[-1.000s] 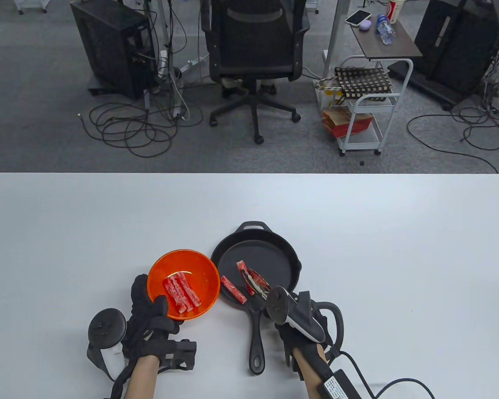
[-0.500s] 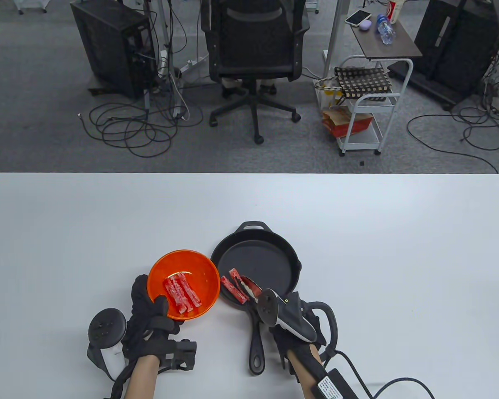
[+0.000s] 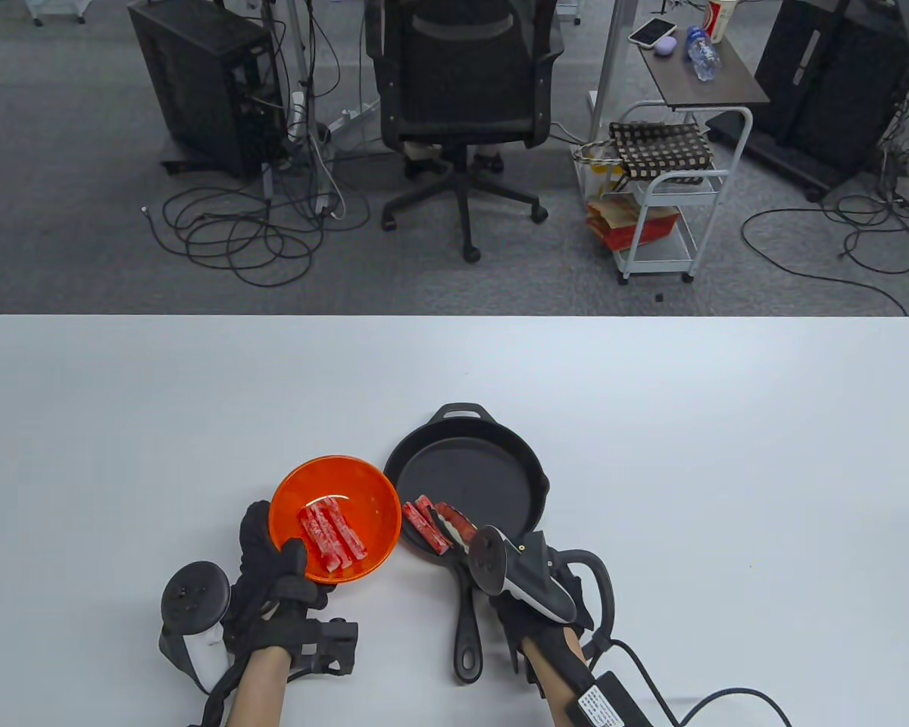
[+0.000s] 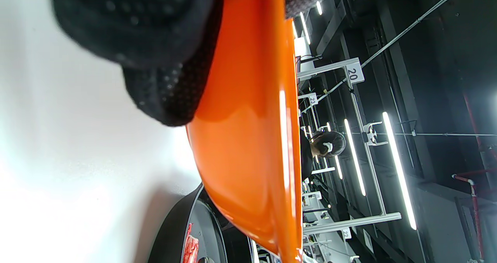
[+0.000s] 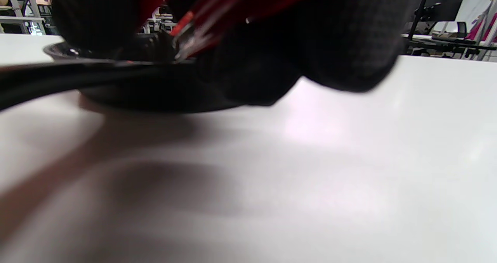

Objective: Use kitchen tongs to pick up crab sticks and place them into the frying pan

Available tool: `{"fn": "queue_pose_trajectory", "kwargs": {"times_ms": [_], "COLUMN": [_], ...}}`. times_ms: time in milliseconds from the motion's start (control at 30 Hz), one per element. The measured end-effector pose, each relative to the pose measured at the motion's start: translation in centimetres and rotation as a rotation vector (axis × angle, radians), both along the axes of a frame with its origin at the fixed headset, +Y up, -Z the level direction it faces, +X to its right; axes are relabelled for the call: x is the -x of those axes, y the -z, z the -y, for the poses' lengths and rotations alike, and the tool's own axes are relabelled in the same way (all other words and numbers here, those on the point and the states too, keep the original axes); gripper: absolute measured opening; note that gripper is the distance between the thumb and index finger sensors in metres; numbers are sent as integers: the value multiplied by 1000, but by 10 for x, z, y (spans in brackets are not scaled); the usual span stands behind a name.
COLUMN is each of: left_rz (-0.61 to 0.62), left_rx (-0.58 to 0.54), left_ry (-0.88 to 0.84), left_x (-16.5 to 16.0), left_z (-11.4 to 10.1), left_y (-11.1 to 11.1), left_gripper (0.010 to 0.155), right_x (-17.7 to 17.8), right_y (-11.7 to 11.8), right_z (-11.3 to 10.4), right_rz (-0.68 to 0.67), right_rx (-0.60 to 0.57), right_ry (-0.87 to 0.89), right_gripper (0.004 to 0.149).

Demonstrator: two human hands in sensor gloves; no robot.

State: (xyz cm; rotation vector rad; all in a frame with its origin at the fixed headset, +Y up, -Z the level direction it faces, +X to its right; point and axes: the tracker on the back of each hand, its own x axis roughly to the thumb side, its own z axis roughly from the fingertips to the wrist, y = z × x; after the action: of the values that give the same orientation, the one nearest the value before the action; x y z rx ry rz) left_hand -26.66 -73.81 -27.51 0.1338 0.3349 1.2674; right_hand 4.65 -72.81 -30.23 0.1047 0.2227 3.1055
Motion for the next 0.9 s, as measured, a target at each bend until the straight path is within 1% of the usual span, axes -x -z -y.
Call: {"fn": "queue_pose_trajectory", "kwargs": {"times_ms": [200, 367, 500, 567, 700, 800, 900], "left_rz": [0, 0, 7, 11, 16, 23, 32], "left_rx": [0, 0, 6, 7, 8, 9, 10], "left_ry": [0, 0, -1, 1, 8, 15, 32], "left_x": [0, 0, 0, -1, -3, -4, -7], "left_z": [0, 0, 0, 0, 1, 1, 1], "left_y": [0, 0, 0, 0, 0, 0, 0], "left_gripper": [67, 67, 67, 67, 67, 67, 67], "right_x": [0, -4, -9, -10, -10, -5, 5], "right_y": [0, -3, -10, -14, -24, -32, -40], "right_z": [-1, -7, -19, -25, -37, -45, -50], "right_rz": [1, 16, 27, 33, 27, -3, -51], "right_rx": [-3, -20, -82, -119, -206, -252, -269], "right_ry": [3, 49, 91, 140, 183, 225, 230], "right_gripper": [64, 65, 65, 65, 65, 65, 66]}}
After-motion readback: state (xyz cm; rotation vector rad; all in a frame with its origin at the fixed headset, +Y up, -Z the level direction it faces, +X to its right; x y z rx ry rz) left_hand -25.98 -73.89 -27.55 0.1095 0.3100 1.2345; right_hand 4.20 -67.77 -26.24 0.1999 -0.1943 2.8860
